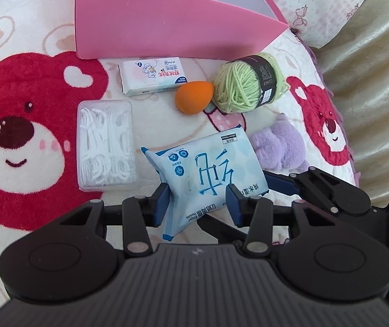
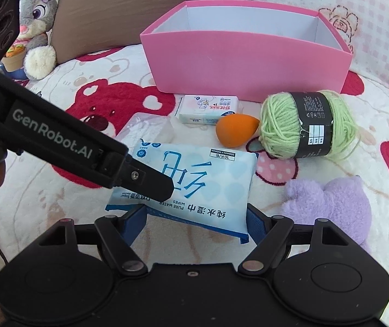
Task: Organize objects
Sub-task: 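Close the left gripper on the wet-wipes pack and lift it, then carry the wet-wipes pack with the left gripper over the pink box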
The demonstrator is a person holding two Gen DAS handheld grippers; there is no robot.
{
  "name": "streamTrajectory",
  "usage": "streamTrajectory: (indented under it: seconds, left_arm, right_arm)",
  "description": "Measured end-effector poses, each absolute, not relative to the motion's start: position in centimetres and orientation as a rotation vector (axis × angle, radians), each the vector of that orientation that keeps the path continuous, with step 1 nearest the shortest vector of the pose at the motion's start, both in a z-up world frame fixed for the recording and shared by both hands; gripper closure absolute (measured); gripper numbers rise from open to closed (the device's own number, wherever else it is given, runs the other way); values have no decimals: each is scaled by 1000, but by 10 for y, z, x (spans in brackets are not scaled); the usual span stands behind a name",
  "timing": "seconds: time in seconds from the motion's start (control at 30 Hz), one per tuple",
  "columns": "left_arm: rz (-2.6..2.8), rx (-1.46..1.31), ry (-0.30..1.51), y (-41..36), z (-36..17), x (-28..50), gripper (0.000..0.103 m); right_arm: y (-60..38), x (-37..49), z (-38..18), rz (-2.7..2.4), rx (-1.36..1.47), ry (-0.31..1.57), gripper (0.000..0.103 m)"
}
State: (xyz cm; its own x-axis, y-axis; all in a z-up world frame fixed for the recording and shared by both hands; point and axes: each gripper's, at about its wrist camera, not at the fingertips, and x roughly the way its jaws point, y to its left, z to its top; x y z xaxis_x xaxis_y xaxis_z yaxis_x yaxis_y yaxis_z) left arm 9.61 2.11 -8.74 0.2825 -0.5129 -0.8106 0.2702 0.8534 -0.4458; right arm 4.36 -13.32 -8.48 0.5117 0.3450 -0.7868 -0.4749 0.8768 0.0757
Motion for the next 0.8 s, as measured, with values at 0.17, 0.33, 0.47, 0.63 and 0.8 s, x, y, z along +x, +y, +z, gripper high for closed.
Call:
streamTrajectory:
  seconds: [0.17,0.33,0.47,0.63,0.8]
  left_arm:
    - [-552,-241,1149,26,-75,90,59]
    - [-574,-224,1109,28,-59,82,59]
    - [-586,-203,1072,31,-46,77,59]
    - [-601,-194,1035,35,-32,71,59]
    - [-607,-178,1004,38,-20,67,59]
  right_arm:
    - [-133,39,-74,495,-161,890,22]
    - [-132,34,-61,493,-165,860,22]
    - [-131,31,-50,494,-158,840,22]
    - [-128,25,-38,489,-171,810,22]
    - [-123,19,-25,480,-194,772,22]
